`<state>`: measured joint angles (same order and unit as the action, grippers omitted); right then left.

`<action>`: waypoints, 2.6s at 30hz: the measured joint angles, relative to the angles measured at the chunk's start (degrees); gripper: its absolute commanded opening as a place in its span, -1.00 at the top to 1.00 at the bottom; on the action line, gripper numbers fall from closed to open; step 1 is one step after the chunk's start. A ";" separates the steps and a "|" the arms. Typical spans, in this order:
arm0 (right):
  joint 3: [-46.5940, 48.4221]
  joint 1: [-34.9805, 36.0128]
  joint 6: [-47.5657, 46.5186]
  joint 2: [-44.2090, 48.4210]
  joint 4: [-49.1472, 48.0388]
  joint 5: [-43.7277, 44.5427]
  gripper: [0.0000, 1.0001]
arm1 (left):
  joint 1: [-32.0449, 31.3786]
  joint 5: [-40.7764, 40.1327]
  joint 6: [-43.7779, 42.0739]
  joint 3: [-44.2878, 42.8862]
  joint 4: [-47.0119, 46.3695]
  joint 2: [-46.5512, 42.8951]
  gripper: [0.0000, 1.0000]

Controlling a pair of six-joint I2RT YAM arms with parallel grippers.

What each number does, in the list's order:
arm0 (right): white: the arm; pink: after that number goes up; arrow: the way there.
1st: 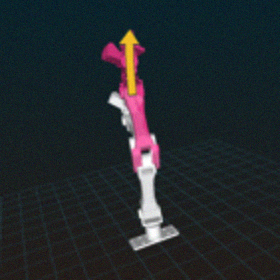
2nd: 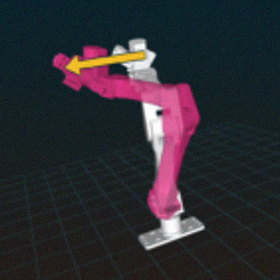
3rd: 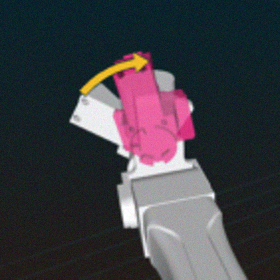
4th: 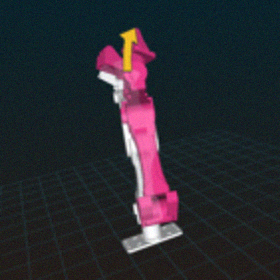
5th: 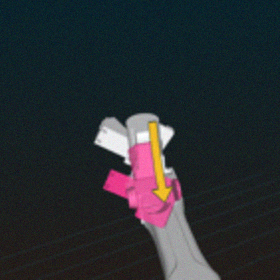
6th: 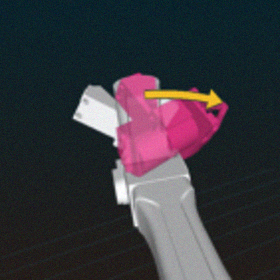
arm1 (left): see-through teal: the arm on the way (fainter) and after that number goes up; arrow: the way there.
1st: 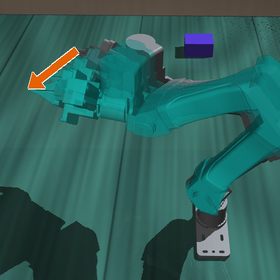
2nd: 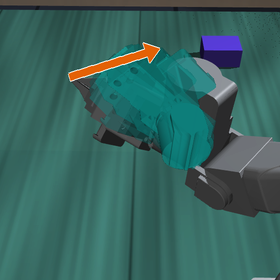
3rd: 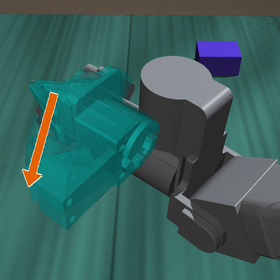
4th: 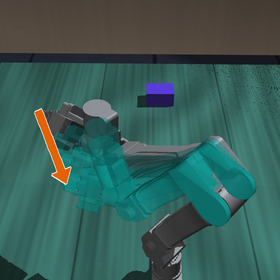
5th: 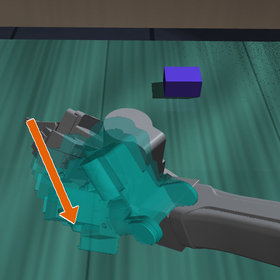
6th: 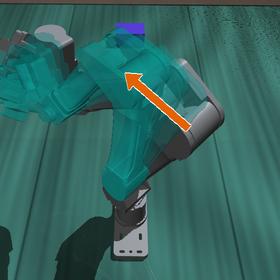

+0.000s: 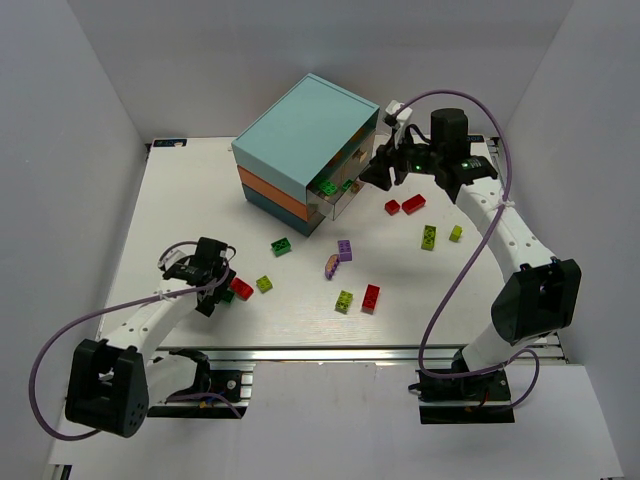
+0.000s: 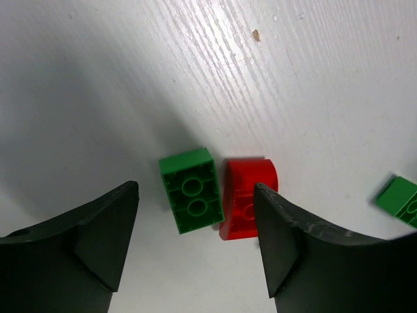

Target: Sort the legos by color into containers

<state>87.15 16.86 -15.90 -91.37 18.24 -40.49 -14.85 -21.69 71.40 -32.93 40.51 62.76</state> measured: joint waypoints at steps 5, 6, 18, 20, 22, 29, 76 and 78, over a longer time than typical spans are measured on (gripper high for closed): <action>-0.85 -0.48 -0.20 0.00 0.09 0.00 -0.20 | 2.45 2.62 0.85 0.33 -2.97 1.75 -0.48; -1.05 -0.59 -0.17 0.00 0.11 0.00 -0.20 | 2.71 3.06 0.94 0.57 -3.34 1.92 -0.48; -1.14 -1.97 -0.15 0.00 0.09 -0.02 -0.20 | 4.33 7.85 2.84 4.63 -9.53 0.87 0.37; -1.14 -2.14 -0.15 0.00 0.09 -0.04 -0.20 | 4.42 7.89 2.78 4.52 -9.46 0.94 0.48; -1.14 -2.16 -0.15 0.00 0.09 -0.07 -0.20 | 4.42 7.82 2.25 4.28 -8.94 0.94 0.56; -1.14 -2.27 -0.15 0.00 0.09 -0.22 -0.20 | 4.61 7.61 -1.53 2.01 -3.65 -0.87 0.78; -6.38 -5.35 0.26 5.62 -1.46 -0.26 -0.21 | -15.65 35.78 -39.52 -74.75 -11.65 44.54 -0.15; -6.38 -5.70 0.22 5.62 -1.49 -0.28 -0.23 | -15.65 34.75 -40.26 -76.56 -10.99 45.53 -0.27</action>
<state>80.77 11.16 -15.68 -85.76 16.75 -40.77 -30.50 13.06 31.14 -109.49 29.52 108.29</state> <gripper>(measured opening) 0.606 0.594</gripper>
